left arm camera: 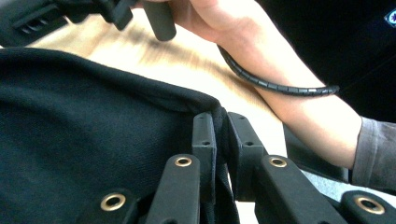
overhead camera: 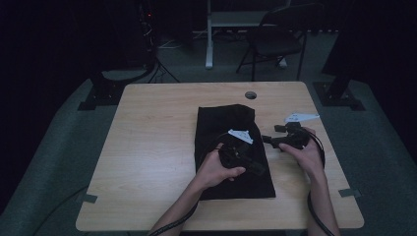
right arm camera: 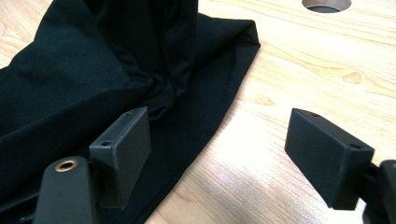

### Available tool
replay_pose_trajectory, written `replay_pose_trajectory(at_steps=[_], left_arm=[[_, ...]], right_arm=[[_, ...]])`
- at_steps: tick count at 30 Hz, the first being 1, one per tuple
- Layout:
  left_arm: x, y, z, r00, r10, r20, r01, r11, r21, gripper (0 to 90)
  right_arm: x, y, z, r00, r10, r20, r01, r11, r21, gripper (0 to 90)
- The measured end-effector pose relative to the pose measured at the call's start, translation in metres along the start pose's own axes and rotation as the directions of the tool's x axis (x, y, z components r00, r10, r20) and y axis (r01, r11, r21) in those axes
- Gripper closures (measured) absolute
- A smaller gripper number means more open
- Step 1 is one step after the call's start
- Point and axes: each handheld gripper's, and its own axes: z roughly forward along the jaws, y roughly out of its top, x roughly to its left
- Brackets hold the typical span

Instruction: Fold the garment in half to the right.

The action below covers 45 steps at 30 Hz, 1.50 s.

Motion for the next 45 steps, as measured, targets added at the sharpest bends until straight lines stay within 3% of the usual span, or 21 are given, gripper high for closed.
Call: replay_pose_trajectory(at_steps=[10,16,31,39,43,45], left_arm=[[0.005,-0.003,0.016,0.9998,-0.021,0.008,0.020,0.9990,0.041,83.4],[0.007,-0.004,0.025,0.9993,-0.037,-0.008,0.037,0.9958,0.084,83.3],[0.012,-0.013,0.048,0.9960,-0.068,-0.058,0.077,0.9815,0.175,80.8],[0.006,-0.010,0.043,0.9977,-0.067,0.012,0.065,0.9888,0.134,58.5],[0.003,-0.006,0.035,0.9990,-0.045,-0.008,0.045,0.9927,0.112,49.2],[0.001,-0.003,0.029,0.9990,-0.020,-0.039,0.024,0.9945,0.102,47.5]], right_arm=[[0.000,0.000,-0.001,1.0000,-0.001,0.003,0.001,1.0000,-0.007,21.6],[0.001,0.001,-0.001,1.0000,-0.003,0.003,0.003,0.9999,-0.010,21.7],[0.001,0.001,-0.002,1.0000,-0.004,0.002,0.004,0.9999,-0.012,21.7],[0.001,0.001,-0.002,1.0000,-0.002,0.002,0.002,0.9999,-0.012,21.7],[0.000,0.001,-0.003,1.0000,-0.002,0.002,0.002,0.9999,-0.015,21.6],[0.000,0.001,-0.003,1.0000,-0.001,0.002,0.001,0.9999,-0.015,21.7]])
